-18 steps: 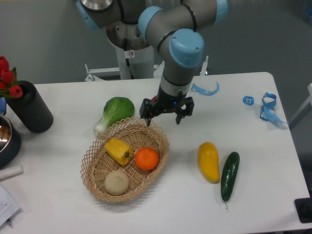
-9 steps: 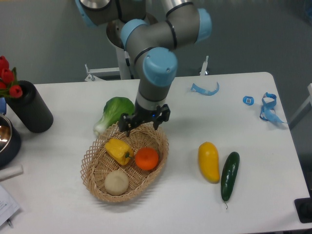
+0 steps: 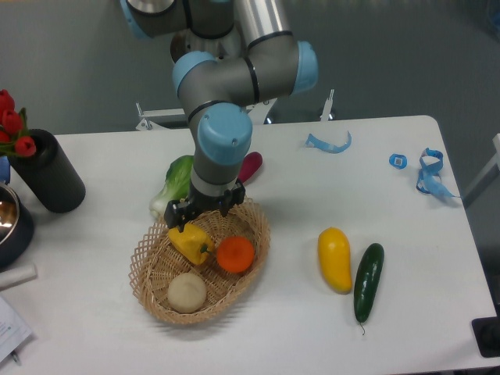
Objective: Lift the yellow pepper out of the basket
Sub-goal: 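Close the gripper on the yellow bell pepper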
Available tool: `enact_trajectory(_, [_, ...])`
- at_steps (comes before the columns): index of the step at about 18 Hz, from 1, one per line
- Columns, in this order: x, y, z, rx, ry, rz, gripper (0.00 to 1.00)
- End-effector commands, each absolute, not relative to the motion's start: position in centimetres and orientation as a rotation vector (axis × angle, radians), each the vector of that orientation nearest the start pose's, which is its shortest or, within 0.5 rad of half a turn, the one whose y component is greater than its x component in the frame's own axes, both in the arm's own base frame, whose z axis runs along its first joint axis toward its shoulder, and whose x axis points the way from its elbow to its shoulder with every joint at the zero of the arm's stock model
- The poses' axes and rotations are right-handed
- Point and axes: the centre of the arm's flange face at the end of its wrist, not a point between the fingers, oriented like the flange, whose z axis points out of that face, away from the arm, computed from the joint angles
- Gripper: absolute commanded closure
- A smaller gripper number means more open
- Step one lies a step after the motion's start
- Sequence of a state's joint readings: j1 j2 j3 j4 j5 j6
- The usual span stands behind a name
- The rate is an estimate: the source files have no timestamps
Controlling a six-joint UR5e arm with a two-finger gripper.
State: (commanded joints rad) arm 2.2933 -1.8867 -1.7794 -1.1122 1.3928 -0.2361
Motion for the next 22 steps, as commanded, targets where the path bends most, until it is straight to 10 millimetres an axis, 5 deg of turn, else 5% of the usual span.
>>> enact_trajectory(22, [-26.5, 55.1, 22.6, -2.804, -1.587, -0.258, 0.0])
